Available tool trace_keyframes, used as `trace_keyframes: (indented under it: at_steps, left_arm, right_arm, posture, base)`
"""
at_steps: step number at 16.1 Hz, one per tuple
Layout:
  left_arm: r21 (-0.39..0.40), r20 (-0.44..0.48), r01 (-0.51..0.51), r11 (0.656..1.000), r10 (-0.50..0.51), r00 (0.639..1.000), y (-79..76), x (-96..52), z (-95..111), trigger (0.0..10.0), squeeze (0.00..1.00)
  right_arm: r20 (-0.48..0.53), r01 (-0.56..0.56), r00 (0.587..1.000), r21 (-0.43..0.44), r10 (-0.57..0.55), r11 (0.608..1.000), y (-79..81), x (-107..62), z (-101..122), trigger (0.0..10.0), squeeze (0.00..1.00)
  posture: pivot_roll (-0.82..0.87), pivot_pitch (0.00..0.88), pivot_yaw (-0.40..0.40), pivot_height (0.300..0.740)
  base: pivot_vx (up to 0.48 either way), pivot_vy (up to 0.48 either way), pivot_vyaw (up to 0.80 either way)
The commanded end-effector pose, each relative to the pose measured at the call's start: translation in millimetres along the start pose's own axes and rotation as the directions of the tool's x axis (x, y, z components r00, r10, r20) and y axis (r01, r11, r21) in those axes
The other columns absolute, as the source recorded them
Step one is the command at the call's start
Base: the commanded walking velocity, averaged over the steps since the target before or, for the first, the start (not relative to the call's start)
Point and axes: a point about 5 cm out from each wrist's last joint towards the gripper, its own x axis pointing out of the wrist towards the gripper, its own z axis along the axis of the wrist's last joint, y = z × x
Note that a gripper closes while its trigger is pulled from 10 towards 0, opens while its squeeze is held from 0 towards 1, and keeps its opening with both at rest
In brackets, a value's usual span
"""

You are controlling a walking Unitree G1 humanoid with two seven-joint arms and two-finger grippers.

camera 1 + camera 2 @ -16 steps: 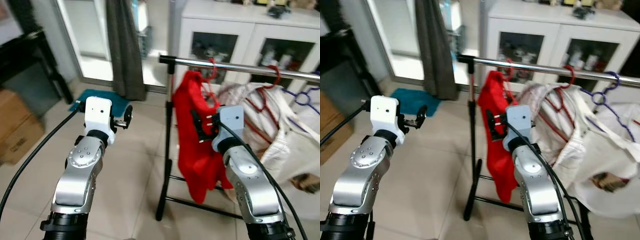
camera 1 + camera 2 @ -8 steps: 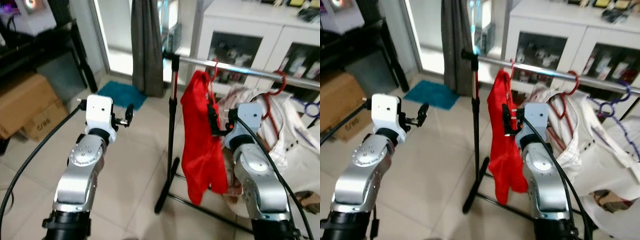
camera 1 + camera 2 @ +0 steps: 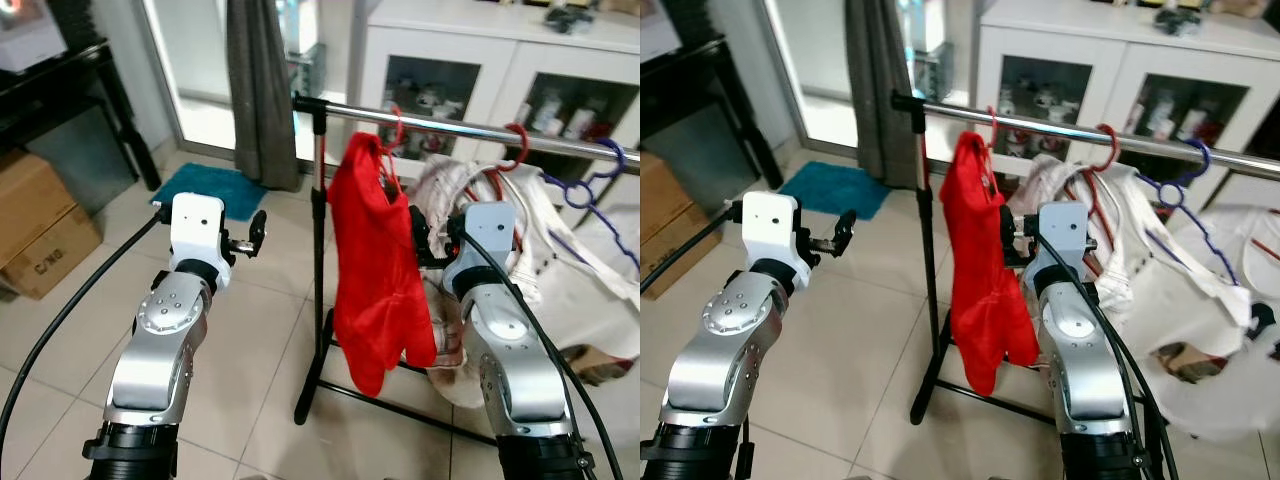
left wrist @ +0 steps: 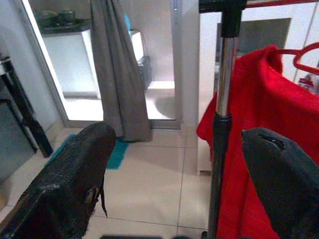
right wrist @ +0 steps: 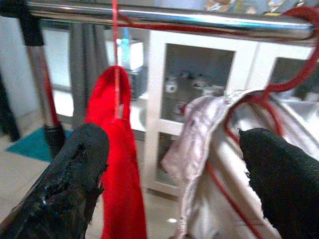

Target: Hang hanger

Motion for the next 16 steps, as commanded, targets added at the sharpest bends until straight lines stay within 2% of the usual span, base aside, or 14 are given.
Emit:
trace_keyframes:
  at_steps: [1, 2, 4, 8, 10, 12, 14, 16]
  left_arm:
    - [0.001, 0.014, 0.005, 1.000, -0.005, 1.000, 0.9, -0.5, 3, 10.0, 1.00]
    - [0.000, 0.016, 0.008, 1.000, -0.008, 1.000, 0.6, -0.5, 3, 10.0, 1.00]
    - [0.001, 0.018, 0.007, 1.000, -0.007, 1.000, 1.2, -1.1, 4, 10.0, 1.00]
    - [0.008, 0.022, 0.011, 1.000, -0.011, 1.000, 2.8, -1.0, 5, 10.0, 1.00]
    - [0.010, 0.025, 0.014, 1.000, -0.014, 1.000, 3.0, -0.7, 6, 10.0, 1.00]
    - [0.016, 0.030, 0.018, 1.000, -0.019, 0.999, 2.7, -1.4, 7, 10.0, 1.00]
    - [0.013, 0.042, 0.024, 1.000, -0.024, 0.999, 3.4, -3.3, 8, 10.0, 1.00]
    - [0.015, 0.043, 0.049, 0.999, -0.050, 0.998, 3.0, -5.4, 8, 10.0, 1.00]
  right_arm:
    - [0.014, 0.008, 1.000, -0.016, -0.008, 1.000, 1.9, 2.2, 2, 10.0, 0.00]
    - [-0.001, -0.014, 1.000, 0.007, 0.014, 1.000, 3.5, 2.5, 1, 10.0, 0.00]
    - [0.000, -0.050, 0.999, 0.053, 0.050, 0.997, 6.5, 1.8, 1, 10.0, 0.00]
    - [0.018, -0.065, 0.998, 0.064, 0.064, 0.996, 10.4, 1.9, 3, 10.0, 0.00]
    - [0.036, -0.122, 0.992, 0.085, 0.119, 0.989, 16.1, -0.2, 6, 10.0, 0.00]
    - [0.045, -0.191, 0.981, 0.019, 0.190, 0.981, 24.4, -2.1, 8, 10.0, 0.00]
    - [0.070, -0.240, 0.970, 0.095, 0.234, 0.966, 29.4, -4.5, 11, 10.0, 0.00]
    - [0.072, -0.299, 0.953, 0.092, 0.293, 0.950, 32.2, -6.8, 13, 10.0, 0.00]
  posture:
    - [-0.01, 0.000, 0.024, 0.740]
    - [-0.01, 0.000, 0.023, 0.740]
    - [-0.01, 0.000, 0.022, 0.740]
    - [-0.01, 0.000, 0.026, 0.740]
    - [0.00, 0.000, 0.026, 0.740]
    - [0.00, 0.000, 0.023, 0.740]
    - [0.01, 0.000, 0.020, 0.740]
    - [0.01, 0.000, 0.019, 0.740]
  base:
    - [0.285, 0.000, 0.00]
    - [0.296, 0.000, 0.00]
    - [0.298, 0.000, -0.79]
    - [0.298, 0.000, 0.00]
    - [0.321, 0.000, 0.00]
    - [0.319, 0.000, 0.40]
    - [0.146, 0.000, 0.40]
    - [0.000, 0.000, 0.00]
